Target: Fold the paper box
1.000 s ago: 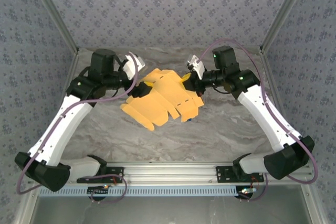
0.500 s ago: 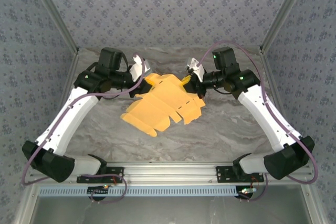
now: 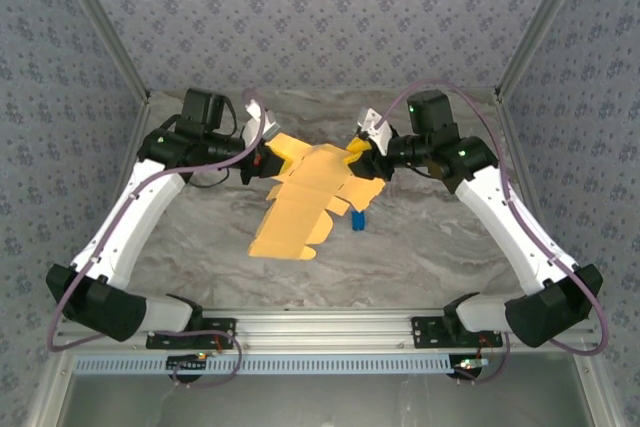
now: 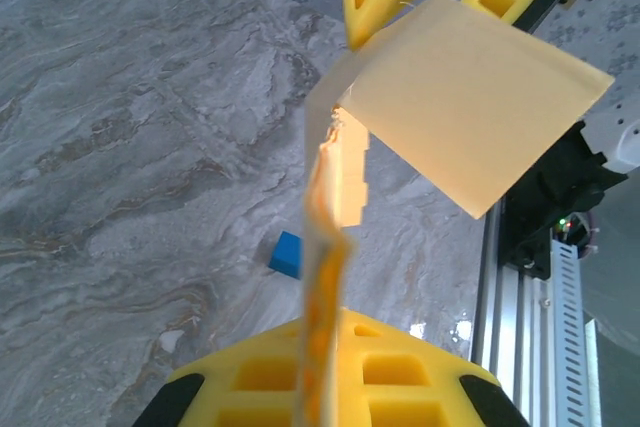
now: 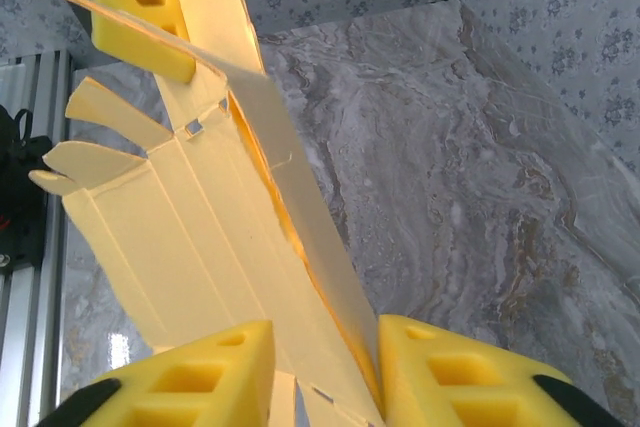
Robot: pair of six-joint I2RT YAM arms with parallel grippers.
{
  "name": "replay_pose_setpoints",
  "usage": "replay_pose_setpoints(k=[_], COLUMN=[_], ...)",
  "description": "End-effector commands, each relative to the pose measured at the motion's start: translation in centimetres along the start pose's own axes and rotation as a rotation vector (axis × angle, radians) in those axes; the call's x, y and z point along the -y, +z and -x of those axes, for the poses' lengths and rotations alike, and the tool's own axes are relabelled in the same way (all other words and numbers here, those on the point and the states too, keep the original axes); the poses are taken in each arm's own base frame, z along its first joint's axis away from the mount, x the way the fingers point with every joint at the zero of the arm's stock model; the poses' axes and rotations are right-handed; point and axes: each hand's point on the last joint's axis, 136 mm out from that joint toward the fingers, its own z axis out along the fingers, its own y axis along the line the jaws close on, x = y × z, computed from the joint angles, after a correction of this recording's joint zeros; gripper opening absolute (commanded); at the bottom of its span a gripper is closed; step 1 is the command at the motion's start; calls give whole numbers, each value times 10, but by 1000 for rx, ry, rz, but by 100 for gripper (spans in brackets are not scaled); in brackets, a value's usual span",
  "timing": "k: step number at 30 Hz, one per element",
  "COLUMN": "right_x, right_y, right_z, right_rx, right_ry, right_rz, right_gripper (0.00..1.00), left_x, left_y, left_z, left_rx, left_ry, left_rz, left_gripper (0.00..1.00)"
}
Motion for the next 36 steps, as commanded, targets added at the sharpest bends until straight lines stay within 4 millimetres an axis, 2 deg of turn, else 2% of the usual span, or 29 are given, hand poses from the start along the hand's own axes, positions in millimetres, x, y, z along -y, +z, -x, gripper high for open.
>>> replay_pose_setpoints(k=[1,6,8,14,19,27,31,36], right_x=[5,28,33,24,22,29,35,49], right_y=[2,4,5,14,18,24,26,26], right_z=[0,-2,-2,-6,-5,-14,-22,-42], right_rx=[21,24,30,59,84,58,24,-68], right_ry=[-47,-62,-73,-89,-80,-39,0,29], right_rz=[-3,-57,-59,55,101,82,17,-180], right_gripper=[38,43,48,51,42,14,4,2], left_x=[15,15,14,13,10,6,-8,-25], left_y=[-6,-4,-3,0,1,4,10,18], left_z=[10,5,4,4,2,4,4,1], left_rx=[37,12,6,4,-1,11,30,53], left_ry=[-15,-28,-33,-41,-51,-84,-162,-260], left_rz=[-90,-114,-118,-130,-131,-124,-89,-36], left_gripper=[0,0,0,0,0,0,0,12])
